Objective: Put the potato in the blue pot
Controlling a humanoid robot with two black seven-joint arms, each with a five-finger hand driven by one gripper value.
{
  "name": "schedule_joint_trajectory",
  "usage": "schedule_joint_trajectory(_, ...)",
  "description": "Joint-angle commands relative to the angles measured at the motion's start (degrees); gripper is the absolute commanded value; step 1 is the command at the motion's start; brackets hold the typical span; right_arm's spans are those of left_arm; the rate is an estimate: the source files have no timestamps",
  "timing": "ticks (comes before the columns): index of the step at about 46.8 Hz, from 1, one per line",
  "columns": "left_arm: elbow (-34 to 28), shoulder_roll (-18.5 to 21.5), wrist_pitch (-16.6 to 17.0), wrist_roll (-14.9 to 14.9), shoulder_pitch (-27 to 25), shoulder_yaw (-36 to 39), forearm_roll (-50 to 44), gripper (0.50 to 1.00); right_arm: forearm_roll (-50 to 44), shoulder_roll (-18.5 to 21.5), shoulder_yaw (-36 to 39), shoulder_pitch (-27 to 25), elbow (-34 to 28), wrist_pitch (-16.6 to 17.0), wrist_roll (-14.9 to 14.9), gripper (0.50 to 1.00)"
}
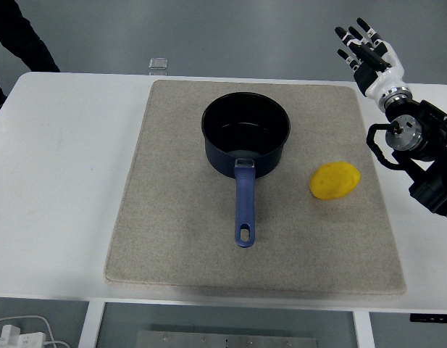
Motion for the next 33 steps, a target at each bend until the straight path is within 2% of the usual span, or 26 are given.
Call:
schedule_joint_trajectory(1,0.1,0.0,0.0,0.0,0.0,0.1,0.0,0.996,0.0,0.1,0.0,0.0,0.1,0.0,0.0,0.930)
schedule_joint_trajectory(17,0.1,0.0,0.1,0.0,0.0,0.1,0.0,0.996,-2.3,0.4,-0.2,0.1,0.1,-0.4,0.0,0.930)
schedule_joint_trajectory(33,0.1,0.0,0.3,0.0,0.0,0.1,0.0,0.996,-3.3,0.3,-3.5,0.2,0.3,0.1,0.0,0.930)
